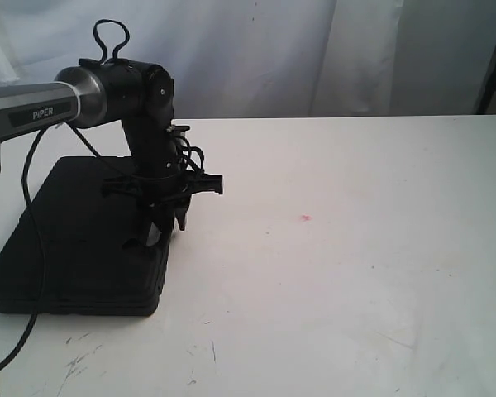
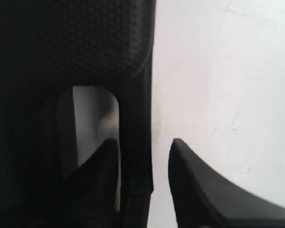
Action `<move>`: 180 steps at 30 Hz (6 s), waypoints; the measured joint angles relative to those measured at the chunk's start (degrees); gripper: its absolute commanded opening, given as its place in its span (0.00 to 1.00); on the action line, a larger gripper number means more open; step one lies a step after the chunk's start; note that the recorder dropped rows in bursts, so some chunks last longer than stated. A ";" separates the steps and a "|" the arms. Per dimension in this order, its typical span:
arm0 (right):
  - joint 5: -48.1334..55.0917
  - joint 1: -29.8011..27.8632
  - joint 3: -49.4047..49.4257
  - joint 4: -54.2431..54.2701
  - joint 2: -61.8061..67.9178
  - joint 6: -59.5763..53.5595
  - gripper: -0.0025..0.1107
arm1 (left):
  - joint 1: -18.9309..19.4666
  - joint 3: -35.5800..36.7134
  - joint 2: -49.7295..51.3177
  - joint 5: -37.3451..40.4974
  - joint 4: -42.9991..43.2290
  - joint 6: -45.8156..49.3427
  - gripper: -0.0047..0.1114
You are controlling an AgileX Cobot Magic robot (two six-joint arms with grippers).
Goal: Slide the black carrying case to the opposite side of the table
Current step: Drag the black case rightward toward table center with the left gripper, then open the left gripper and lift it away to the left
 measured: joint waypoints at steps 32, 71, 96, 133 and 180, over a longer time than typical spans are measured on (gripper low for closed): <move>0.00 0.00 0.00 0.00 0.00 0.00 0.02 | -7.69 -2.68 0.74 -6.40 -6.82 -2.40 0.04; 0.00 0.00 0.00 0.00 0.00 0.00 0.02 | -10.68 -3.94 2.67 -13.90 -11.07 -5.52 0.04; 0.00 0.00 0.00 0.10 0.00 0.00 0.02 | -13.42 -3.94 2.84 -20.04 -14.91 -6.54 0.04; 0.00 0.00 0.00 0.43 0.00 0.00 0.02 | -14.37 -4.31 3.69 -22.53 -16.12 -2.01 0.51; 0.00 0.00 0.00 0.54 0.00 0.00 0.02 | -2.05 35.89 -41.89 -35.18 10.95 3.21 0.04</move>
